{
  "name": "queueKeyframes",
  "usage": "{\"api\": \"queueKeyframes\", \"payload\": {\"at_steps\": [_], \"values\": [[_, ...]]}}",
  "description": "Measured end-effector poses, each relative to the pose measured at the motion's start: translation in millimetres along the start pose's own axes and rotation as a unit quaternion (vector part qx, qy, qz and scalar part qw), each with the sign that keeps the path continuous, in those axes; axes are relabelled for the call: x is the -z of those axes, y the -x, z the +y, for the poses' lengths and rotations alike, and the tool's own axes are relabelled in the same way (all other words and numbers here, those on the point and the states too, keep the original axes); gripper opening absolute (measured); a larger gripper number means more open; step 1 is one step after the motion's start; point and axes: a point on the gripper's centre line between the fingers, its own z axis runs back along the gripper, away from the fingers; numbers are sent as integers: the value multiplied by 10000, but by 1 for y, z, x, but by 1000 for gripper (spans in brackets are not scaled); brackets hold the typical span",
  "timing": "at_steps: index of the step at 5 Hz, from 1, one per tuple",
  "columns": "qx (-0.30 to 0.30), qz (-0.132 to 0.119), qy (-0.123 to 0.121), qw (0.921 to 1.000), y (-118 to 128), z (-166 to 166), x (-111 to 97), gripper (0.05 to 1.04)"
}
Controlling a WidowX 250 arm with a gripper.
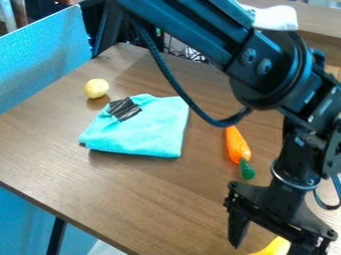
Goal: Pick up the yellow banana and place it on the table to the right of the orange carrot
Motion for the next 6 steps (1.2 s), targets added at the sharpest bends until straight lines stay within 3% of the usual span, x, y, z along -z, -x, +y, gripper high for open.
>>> {"api": "queueKeyframes", "payload": {"at_steps": [2, 3, 5, 6], "values": [[-124, 177, -82, 9997, 2, -6, 14, 1001], [-104, 283, -85, 9995, 1, -7, 22, 940], [-97, 290, -42, 9995, 2, -9, 21, 449], [-166, 70, -92, 9998, 0, -5, 3, 441]]}}
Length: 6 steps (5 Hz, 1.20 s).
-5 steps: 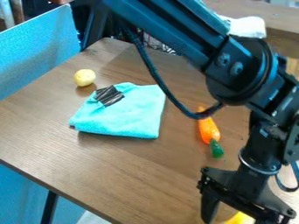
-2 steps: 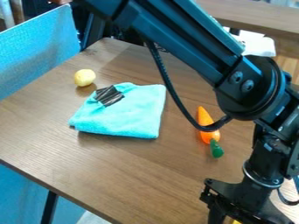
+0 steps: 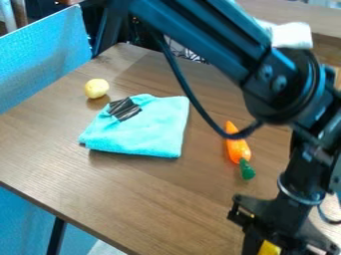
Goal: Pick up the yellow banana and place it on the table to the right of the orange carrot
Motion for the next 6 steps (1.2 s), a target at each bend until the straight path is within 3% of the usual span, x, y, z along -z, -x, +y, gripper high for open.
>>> {"api": "queueKeyframes", "payload": {"at_steps": [1, 2, 3, 4, 6], "values": [[-135, -724, 78, 9973, -9, 7, -47, 441], [0, -1201, 212, 9925, -31, -3, -93, 441], [283, -1297, 297, 9907, -72, -30, -100, 441], [329, -1126, 50, 9931, -103, -32, -90, 441], [268, -790, -251, 9962, -129, -22, -68, 441]]}}
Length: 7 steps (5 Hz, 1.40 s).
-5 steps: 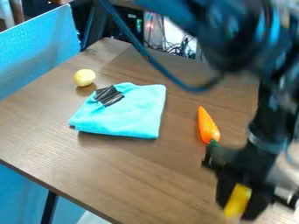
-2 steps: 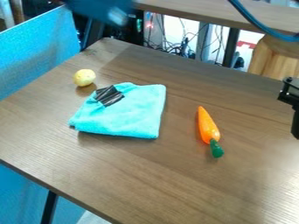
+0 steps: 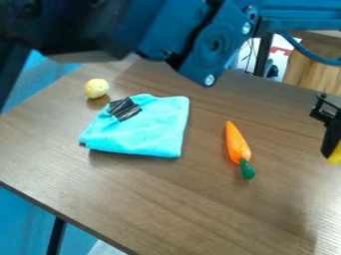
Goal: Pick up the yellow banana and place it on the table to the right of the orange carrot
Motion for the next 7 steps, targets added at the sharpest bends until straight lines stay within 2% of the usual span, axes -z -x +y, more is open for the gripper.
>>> {"api": "queueKeyframes", "payload": {"at_steps": [1, 2, 3, 5, 6, 7], "values": [[-212, 126, 77, 9997, -8, 23, 6, 441], [-274, 472, 156, 9984, -3, 29, 34, 441], [-299, 676, 196, 9971, -3, 34, 51, 441], [-130, 871, 215, 9959, -3, 31, 64, 441], [-130, 940, 359, 9948, -6, 24, 63, 441], [-113, 1081, 365, 9934, -6, 16, 66, 481]]}}
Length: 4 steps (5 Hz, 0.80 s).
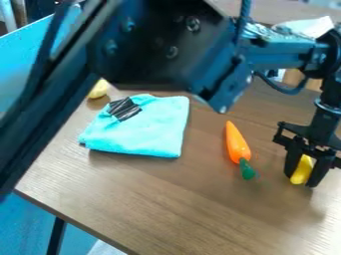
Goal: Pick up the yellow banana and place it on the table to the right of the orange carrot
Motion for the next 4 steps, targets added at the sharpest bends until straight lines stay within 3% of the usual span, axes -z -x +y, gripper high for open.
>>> {"api": "queueKeyframes", "payload": {"at_steps": [2, 3, 4], "values": [[66, 71, 68, 9999, 3, -9, -1, 989], [16, 95, -18, 10000, 5, -6, 6, 1006], [-48, -471, -96, 9988, 27, 2, -28, 1001]]}}
